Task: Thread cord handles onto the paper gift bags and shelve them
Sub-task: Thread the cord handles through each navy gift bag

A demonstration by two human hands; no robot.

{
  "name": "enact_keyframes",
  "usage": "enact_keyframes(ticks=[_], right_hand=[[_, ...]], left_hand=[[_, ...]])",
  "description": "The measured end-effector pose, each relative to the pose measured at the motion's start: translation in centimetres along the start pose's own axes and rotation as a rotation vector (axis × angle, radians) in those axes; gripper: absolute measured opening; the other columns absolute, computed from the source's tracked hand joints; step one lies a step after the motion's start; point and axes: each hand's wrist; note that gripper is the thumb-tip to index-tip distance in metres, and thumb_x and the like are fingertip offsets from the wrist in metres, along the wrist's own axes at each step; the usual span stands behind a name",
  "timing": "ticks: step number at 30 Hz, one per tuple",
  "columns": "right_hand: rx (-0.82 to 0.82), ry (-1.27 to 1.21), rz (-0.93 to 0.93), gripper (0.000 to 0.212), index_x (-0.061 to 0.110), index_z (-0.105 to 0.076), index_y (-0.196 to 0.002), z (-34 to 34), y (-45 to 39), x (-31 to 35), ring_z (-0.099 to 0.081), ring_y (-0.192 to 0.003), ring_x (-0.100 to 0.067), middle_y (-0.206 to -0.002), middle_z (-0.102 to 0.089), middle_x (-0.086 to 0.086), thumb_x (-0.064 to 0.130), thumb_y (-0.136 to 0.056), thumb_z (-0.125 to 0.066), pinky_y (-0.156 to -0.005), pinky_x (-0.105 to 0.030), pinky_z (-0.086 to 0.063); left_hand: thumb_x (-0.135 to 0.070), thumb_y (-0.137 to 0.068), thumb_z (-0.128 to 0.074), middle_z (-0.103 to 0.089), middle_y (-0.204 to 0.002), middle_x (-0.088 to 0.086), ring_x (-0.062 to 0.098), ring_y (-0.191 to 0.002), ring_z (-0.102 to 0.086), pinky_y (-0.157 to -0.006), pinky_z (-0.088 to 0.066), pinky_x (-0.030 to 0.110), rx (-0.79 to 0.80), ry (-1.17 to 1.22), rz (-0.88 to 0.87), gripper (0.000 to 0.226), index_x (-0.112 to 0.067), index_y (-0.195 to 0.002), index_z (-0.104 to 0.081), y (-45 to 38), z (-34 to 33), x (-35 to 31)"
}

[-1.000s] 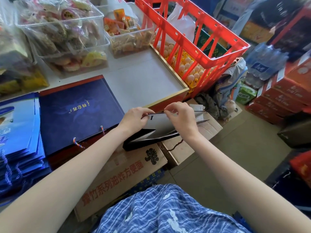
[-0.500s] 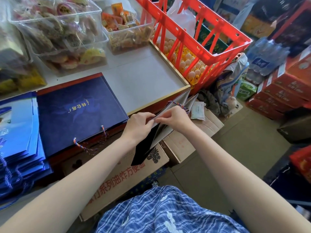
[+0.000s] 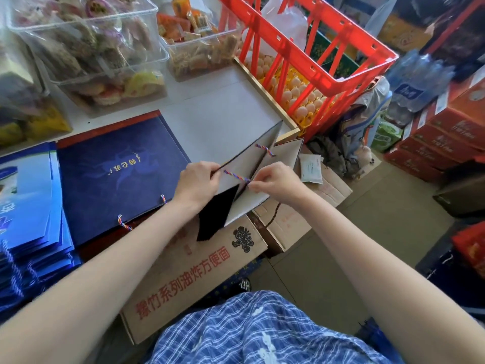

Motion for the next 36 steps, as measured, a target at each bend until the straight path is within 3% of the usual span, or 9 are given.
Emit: enact_keyframes(ticks=[9, 11, 14, 18, 22, 25, 29, 32, 36], right_hand=[[-0.553, -0.137, -0.048, 0.012, 0.007, -0.067, -0.094, 1.2, -1.0, -1.2, -0.057, -0.084, -0.018, -0.096, -0.065, -0.009, 0.016, -0.088, -0.061, -0.077, -0.024, -0.042], [-0.474, -0.139, -0.141, 0.025, 0.007, -0.059, -0.114, 1.4, -1.1, -2.6, -0.057, -0.102, -0.021, -0.115, -0.060, -0.009, 0.009, -0.089, -0.056, -0.088, -0.024, -0.042], [-0.136, -0.163, -0.169, 0.058, 0.013, -0.038, -0.138, -0.2, -1.1, -3.6, -0.043, -0.128, -0.021, -0.140, -0.046, -0.005, 0.009, -0.085, -0.063, -0.103, -0.026, -0.033], [-0.241, -0.426, -0.141, 0.048, 0.010, -0.045, -0.128, -0.9, -1.5, -2.6, -0.054, -0.110, -0.025, -0.111, -0.057, 0.002, 0.010, -0.084, -0.066, -0.096, -0.031, -0.040], [-0.242, -0.349, -0.226, 0.027, 0.007, -0.055, -0.112, -0.8, -2.0, -2.6, -0.054, -0.091, -0.018, -0.098, -0.057, -0.002, 0.010, -0.086, -0.062, -0.087, -0.034, -0.045], [-0.176, -0.533, -0.275, 0.010, 0.005, -0.059, -0.096, -0.8, -1.6, -2.8, -0.059, -0.072, -0.019, -0.082, -0.059, -0.009, 0.004, -0.091, -0.051, -0.068, -0.025, -0.049], [-0.199, -0.765, -0.356, 0.019, 0.003, -0.059, -0.097, -0.3, -1.6, -2.6, -0.057, -0.060, -0.013, -0.068, -0.050, -0.003, 0.006, -0.099, -0.040, -0.058, -0.018, -0.052], [-0.210, -0.838, -0.364, 0.021, 0.001, -0.060, -0.100, -0.1, -2.2, -2.6, -0.054, -0.060, -0.014, -0.067, -0.049, -0.003, 0.007, -0.099, -0.041, -0.054, -0.016, -0.052], [-0.158, -0.797, -0.332, 0.022, -0.005, -0.060, -0.111, 0.3, -1.9, -2.2, -0.050, -0.056, -0.012, -0.070, -0.053, -0.005, 0.004, -0.096, -0.047, -0.055, -0.016, -0.049]], left_hand=[[-0.017, -0.093, -0.053, -0.068, -0.112, 0.006, 0.023, -0.107, -0.061, -0.092, -0.046, 0.034, 0.084, 0.144, -0.021, 0.031, -0.021, -0.122, -0.061, -1.1, 0.6, 0.9], [-0.017, -0.092, -0.055, -0.067, -0.114, 0.005, 0.021, -0.107, -0.060, -0.090, -0.044, 0.028, 0.074, 0.183, 0.016, 0.031, -0.020, -0.122, -0.062, -1.5, 1.1, 1.5], [-0.015, -0.090, -0.059, -0.066, -0.115, 0.005, 0.015, -0.105, -0.061, -0.079, -0.038, 0.015, 0.127, 0.305, 0.043, 0.031, -0.017, -0.120, -0.063, -1.3, 1.1, 1.9], [-0.016, -0.089, -0.062, -0.066, -0.113, -0.001, 0.008, -0.095, -0.059, -0.092, -0.040, 0.022, 0.294, 0.475, -0.010, 0.031, -0.015, -0.119, -0.063, -0.6, 1.0, 1.8], [-0.017, -0.088, -0.062, -0.063, -0.110, -0.009, 0.009, -0.097, -0.058, -0.097, -0.041, 0.026, 0.365, 0.493, -0.014, 0.031, -0.022, -0.118, -0.061, -0.7, 0.5, 2.5], [-0.020, -0.089, -0.062, -0.068, -0.109, 0.000, 0.009, -0.093, -0.059, -0.088, -0.043, 0.022, 0.274, 0.376, 0.026, 0.026, -0.024, -0.115, -0.064, -1.6, 0.2, 3.0], [-0.019, -0.089, -0.060, -0.068, -0.102, 0.003, 0.021, -0.094, -0.061, -0.084, -0.041, 0.030, -0.108, 0.044, -0.136, 0.022, -0.014, -0.110, -0.067, -2.0, 0.9, 2.6], [-0.029, -0.090, -0.058, -0.064, -0.110, 0.001, 0.023, -0.108, -0.051, -0.090, -0.036, 0.035, -0.015, -0.092, -0.286, 0.028, -0.017, -0.114, -0.064, -1.0, 0.5, 1.9], [-0.027, -0.091, -0.057, -0.049, -0.115, 0.013, 0.026, -0.115, -0.044, -0.098, -0.032, 0.033, 0.013, -0.095, -0.081, 0.030, -0.021, -0.119, -0.062, -1.3, -0.1, 2.1]])
Point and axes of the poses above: each hand's wrist, its own y-axis away from the middle knuckle, its own z-axis out of the back of the hand, x = y × z
